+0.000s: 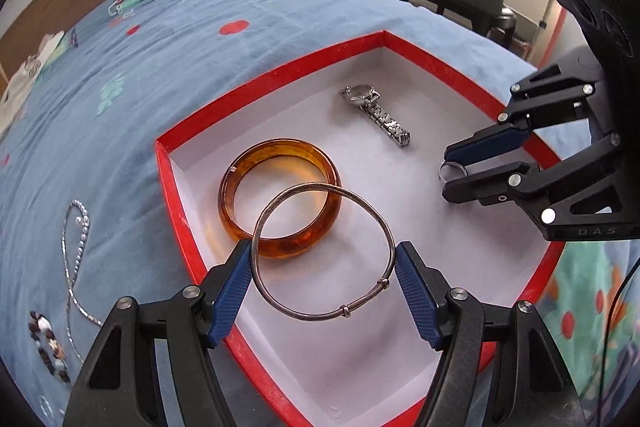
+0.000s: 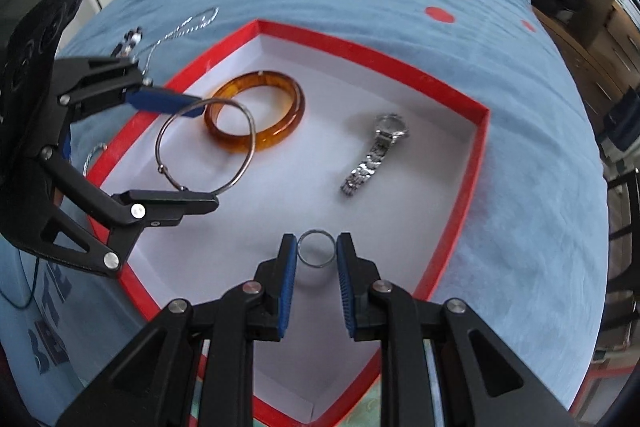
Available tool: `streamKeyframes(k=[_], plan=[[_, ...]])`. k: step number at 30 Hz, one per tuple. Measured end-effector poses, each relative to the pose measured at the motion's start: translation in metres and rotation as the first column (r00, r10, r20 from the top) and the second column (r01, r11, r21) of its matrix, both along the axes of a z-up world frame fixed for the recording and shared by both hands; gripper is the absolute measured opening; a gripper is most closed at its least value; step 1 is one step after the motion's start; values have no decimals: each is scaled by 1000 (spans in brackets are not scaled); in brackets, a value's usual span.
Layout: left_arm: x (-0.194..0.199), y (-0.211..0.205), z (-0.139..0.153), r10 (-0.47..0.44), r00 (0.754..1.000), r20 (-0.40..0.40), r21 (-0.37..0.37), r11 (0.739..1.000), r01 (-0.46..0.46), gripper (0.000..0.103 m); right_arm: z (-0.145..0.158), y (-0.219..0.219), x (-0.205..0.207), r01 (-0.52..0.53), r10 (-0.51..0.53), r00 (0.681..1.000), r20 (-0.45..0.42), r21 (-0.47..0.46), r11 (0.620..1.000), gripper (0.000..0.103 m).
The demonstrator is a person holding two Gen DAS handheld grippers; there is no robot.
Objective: Organize jewelry
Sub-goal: 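Carry bangle and ring into the red box and open both tools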
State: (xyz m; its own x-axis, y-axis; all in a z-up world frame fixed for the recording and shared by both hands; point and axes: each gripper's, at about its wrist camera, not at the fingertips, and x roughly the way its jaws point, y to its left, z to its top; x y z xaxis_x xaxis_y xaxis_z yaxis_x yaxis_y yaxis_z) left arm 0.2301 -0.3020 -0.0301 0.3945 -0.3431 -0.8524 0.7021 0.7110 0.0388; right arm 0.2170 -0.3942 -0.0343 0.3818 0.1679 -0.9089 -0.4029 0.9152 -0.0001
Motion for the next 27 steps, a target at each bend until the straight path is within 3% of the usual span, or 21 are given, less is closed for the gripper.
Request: streamKeyframes(k=[10,20,27], plan=[[-1,-1,-5,-41,999,32,42,998,40,70,-2,-2,-1,-68,67,997,-33,-21,997,21],[-2,-4,-3,-39,999,34,52,998,37,71,-1,-2,-5,-61,61,997,-39,-17,998,22],[-6,-4,4,-50,998,27,59,997,48,71,2,2,-12,-50,48,998,-37,-54,997,32]])
